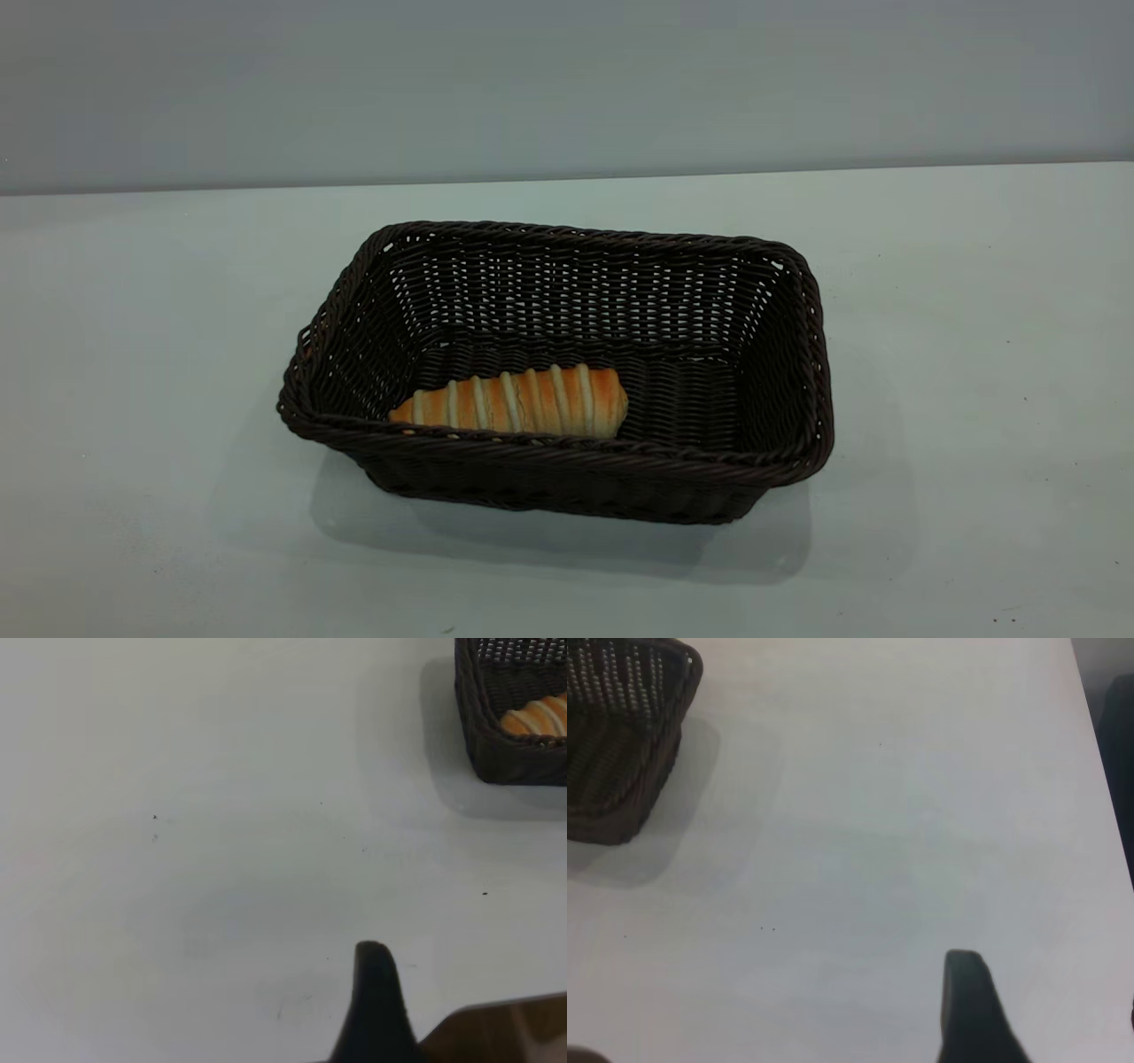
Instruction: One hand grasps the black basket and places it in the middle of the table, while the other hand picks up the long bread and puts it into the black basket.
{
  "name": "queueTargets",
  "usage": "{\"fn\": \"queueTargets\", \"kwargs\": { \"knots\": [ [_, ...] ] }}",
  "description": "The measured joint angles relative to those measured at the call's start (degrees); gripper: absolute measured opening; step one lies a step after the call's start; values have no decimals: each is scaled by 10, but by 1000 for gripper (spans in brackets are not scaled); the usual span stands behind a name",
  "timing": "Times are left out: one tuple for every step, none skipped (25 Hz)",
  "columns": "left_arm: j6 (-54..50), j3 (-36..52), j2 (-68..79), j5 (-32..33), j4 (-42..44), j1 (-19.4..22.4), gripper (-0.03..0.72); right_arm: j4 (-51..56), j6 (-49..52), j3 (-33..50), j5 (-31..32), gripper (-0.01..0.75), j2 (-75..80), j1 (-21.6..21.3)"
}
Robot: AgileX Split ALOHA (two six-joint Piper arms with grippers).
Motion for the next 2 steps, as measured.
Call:
{"fn": "queueTargets", "kwargs": {
  "knots": [
    [0, 0, 0, 0, 0, 0, 585, 0, 0, 0, 0, 438, 0, 0],
    [0, 0, 0, 0, 0, 0, 585, 0, 0, 0, 0, 438, 0, 0]
  ]
}}
